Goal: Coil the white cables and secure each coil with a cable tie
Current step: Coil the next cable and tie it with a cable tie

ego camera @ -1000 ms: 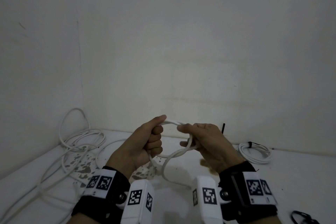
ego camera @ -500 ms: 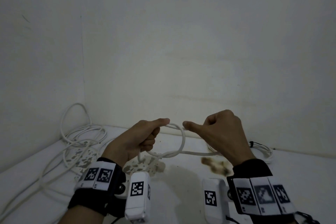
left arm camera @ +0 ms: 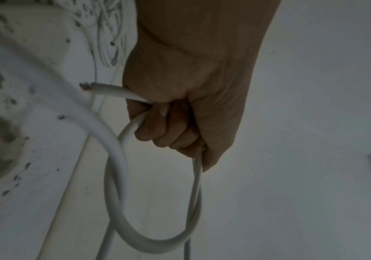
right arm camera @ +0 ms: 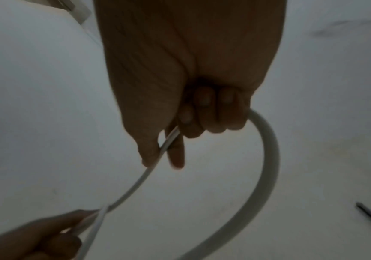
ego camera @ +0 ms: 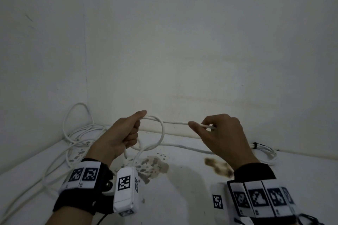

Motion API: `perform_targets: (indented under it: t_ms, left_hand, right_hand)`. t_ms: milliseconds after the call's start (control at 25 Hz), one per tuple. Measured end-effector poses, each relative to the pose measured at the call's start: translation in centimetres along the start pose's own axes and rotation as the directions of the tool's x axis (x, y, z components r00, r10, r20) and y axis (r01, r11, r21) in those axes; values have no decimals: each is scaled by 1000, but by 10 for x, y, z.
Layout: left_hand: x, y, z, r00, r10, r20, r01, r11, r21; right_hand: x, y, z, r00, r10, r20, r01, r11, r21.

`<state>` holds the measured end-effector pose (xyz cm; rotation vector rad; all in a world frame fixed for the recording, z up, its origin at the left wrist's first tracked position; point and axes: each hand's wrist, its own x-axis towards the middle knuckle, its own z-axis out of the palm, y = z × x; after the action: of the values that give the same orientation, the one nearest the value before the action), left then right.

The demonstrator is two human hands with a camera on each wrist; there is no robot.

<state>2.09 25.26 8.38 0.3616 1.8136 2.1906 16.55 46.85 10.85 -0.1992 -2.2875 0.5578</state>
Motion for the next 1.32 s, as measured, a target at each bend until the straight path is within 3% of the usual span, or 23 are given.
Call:
perform_targets:
  t_ms: [80, 200, 320, 360, 400, 440, 480, 520, 560, 600, 680, 720, 760, 880, 1080, 1320]
  left_hand:
    - [1, 3, -5, 1000, 0, -30, -1, 999, -40]
    - [-1, 7, -12, 998, -20, -61, 17, 999, -51]
    - [0, 9, -14, 998, -18, -66, 16, 999, -35]
    - [2, 8, -15, 997, -12, -78, 7, 998, -67]
    - [4, 8, -17, 996, -17, -85, 5, 991, -134]
    - [7, 6, -18, 997, -33, -76, 15, 974, -225]
    - [9, 4, -20, 997, -52, -57, 31, 947, -319]
    - [11, 2, -21, 997, -70, -31, 52, 914, -402]
    - [13, 0, -22, 997, -82, -9, 69, 883, -464]
    - [15, -3, -23, 996, -88, 6, 79, 860, -505]
    - [18, -5, -25, 996, -91, 11, 83, 842, -533]
    - [19, -6, -26, 996, -92, 5, 80, 839, -538]
    - [19, -6, -27, 996, -90, 1, 76, 831, -551]
    - [19, -6, -32, 996, -86, -16, 57, 776, -628]
    - [17, -3, -31, 997, -75, 12, 64, 743, -667]
    - [16, -1, 4, 999, -29, 25, 38, 751, -659]
  right_hand:
    - [3, -1, 3, 999, 3, -47, -5, 1000, -31]
    - [4, -1, 5, 982, 181, 58, -182, 983, 18]
    - [4, 4, 6, 960, 278, 47, -277, 961, -27]
    - [5, 6, 5, 951, 294, 94, -302, 949, 94]
    - [5, 8, 4, 926, 314, 209, -368, 873, 320]
    - [5, 8, 1, 871, 307, 382, -483, 670, 564]
    - [4, 7, -3, 810, 250, 531, -585, 409, 700]
    - [4, 6, -8, 772, 195, 605, -636, 245, 732]
    - [4, 7, -9, 769, 188, 611, -640, 219, 737]
    - [4, 10, -7, 797, 229, 559, -604, 305, 736]
    - [4, 15, -2, 917, 286, 279, -399, 701, 591]
    - [3, 13, -1, 964, 235, 128, -267, 865, 424]
    - [2, 10, -2, 987, 149, 64, -161, 947, 277]
    - [1, -7, -4, 980, -15, 197, -22, 982, 186]
    - [-8, -39, -9, 951, -176, 254, 218, 965, -147]
    - [-21, -65, 17, 868, -279, 410, 378, 908, -182]
